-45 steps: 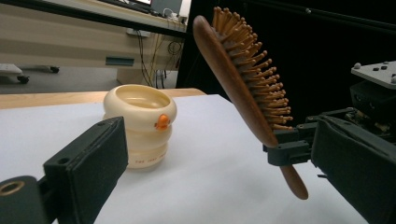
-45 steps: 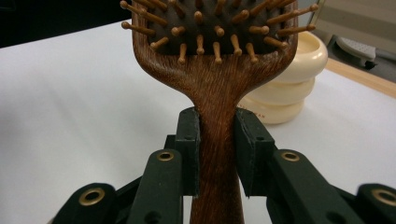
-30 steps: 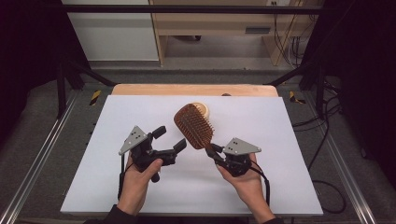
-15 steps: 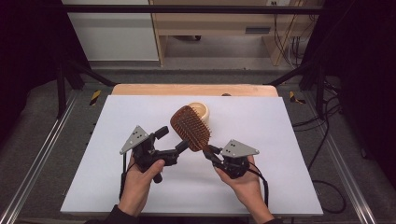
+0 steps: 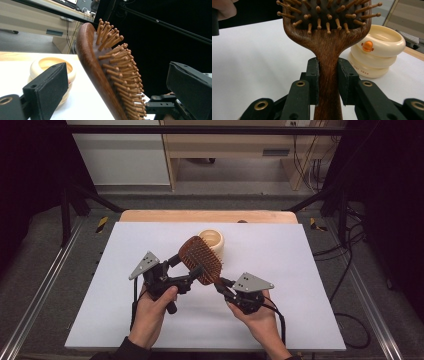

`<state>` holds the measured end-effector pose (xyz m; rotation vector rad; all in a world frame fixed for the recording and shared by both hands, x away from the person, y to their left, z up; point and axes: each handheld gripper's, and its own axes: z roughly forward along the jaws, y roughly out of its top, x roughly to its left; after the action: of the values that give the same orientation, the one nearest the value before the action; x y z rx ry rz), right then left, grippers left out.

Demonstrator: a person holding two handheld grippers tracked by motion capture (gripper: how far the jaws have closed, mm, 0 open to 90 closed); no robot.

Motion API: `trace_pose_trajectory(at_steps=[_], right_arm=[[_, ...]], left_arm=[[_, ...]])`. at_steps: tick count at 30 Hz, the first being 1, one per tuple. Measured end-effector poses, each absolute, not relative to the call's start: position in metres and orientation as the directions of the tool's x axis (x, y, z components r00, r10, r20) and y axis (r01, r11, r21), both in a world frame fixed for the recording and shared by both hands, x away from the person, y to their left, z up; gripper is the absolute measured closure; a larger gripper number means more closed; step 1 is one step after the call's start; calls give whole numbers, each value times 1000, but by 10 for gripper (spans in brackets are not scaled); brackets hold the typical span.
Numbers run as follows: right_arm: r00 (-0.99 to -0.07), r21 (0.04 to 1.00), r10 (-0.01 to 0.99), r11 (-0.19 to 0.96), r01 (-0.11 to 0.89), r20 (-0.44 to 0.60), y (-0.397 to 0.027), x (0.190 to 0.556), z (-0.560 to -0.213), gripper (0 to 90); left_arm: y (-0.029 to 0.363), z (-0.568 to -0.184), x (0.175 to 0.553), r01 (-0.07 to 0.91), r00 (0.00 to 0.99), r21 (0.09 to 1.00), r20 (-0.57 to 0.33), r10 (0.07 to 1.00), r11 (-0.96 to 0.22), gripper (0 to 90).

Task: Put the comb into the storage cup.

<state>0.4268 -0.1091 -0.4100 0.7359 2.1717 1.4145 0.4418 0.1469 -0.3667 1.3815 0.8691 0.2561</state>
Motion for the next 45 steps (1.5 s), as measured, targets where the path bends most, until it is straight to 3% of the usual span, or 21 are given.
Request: trace_pose_trajectory(at_steps=[7,20,36,45], right_arm=[[-764,920,640,344,187,-84,-106,425,-412,729],[-773,915,627,361,182,-94,-101,423,-414,729],[-767,912,637,359,201,-81,-100,425,-418,730],[-758,910,649,350,223,-64,-101,428,-421,729]], left_arm=[[148,-369,449,366,652,894,-445,614,260,78],[152,-369,457,424,636,855,-516,574,298,323],[150,-369,463,457,600,829,-555,576,323,474],[146,-370,468,482,587,812,-579,566,330,507]])
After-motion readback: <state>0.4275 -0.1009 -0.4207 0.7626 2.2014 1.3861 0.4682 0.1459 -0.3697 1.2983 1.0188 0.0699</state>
